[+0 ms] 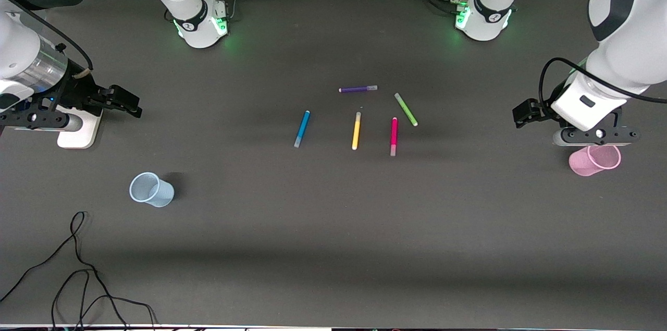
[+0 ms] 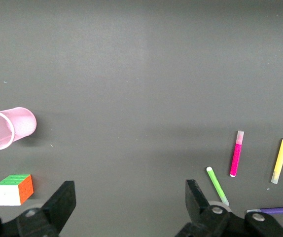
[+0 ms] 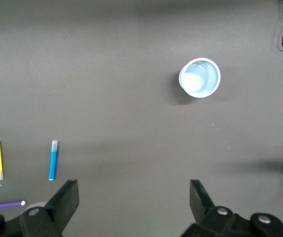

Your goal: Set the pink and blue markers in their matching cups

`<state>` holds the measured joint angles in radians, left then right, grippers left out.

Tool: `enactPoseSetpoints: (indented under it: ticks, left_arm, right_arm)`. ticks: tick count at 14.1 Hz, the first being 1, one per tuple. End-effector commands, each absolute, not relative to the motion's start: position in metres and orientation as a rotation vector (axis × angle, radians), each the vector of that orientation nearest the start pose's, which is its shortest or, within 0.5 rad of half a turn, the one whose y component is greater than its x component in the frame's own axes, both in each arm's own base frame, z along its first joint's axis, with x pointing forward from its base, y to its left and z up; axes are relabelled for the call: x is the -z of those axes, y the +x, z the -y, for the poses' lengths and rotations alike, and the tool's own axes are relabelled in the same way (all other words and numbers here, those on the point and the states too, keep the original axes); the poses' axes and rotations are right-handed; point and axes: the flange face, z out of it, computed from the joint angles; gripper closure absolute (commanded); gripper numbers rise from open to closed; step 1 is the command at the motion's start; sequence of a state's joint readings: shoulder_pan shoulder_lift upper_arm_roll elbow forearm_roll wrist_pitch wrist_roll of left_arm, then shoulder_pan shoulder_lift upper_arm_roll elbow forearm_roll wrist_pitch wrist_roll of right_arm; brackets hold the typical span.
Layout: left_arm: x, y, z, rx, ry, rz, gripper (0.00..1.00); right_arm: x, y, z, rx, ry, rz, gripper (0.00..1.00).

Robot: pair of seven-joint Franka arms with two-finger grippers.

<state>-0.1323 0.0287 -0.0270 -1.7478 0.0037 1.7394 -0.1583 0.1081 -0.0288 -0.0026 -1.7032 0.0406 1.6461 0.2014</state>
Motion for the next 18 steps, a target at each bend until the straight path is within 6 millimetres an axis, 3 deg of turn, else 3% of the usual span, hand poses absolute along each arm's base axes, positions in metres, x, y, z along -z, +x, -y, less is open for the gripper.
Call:
enactPoseSetpoints:
  ticks: [1,8,11,14,16,18]
  left_arm:
    - [-0.540,0.555,0.100,-0.039,-3.160,-0.029,0.01]
    - [-0.530,0.551,0.150,-0.069,-3.245,-0.087,0.01]
    - [-0.514,0.552,0.172,-0.091,-3.243,-0.092,0.01]
    - [-0.497,0.548,0.216,-0.094,-3.235,-0.018,0.01]
    - [-0.461,0.556,0.239,-0.118,-3.235,0.021,0.02]
    - [-0.411,0.562,0.276,-0.115,-3.243,0.059,0.02]
  right_arm:
    - [-0.585,0.548,-0.061,-0.035,-3.122,-0.130,0.00]
    - [-0.587,0.549,-0.065,-0.040,-3.104,-0.159,0.00]
    - [-0.569,0.557,-0.073,-0.109,-3.073,-0.172,0.00]
    - [-0.565,0.568,-0.083,-0.127,-3.003,-0.167,0.00]
    - [-0.554,0.581,-0.120,-0.187,-2.988,-0.093,0.01]
    - [-0.523,0.592,-0.169,-0.341,-3.008,-0.064,0.01]
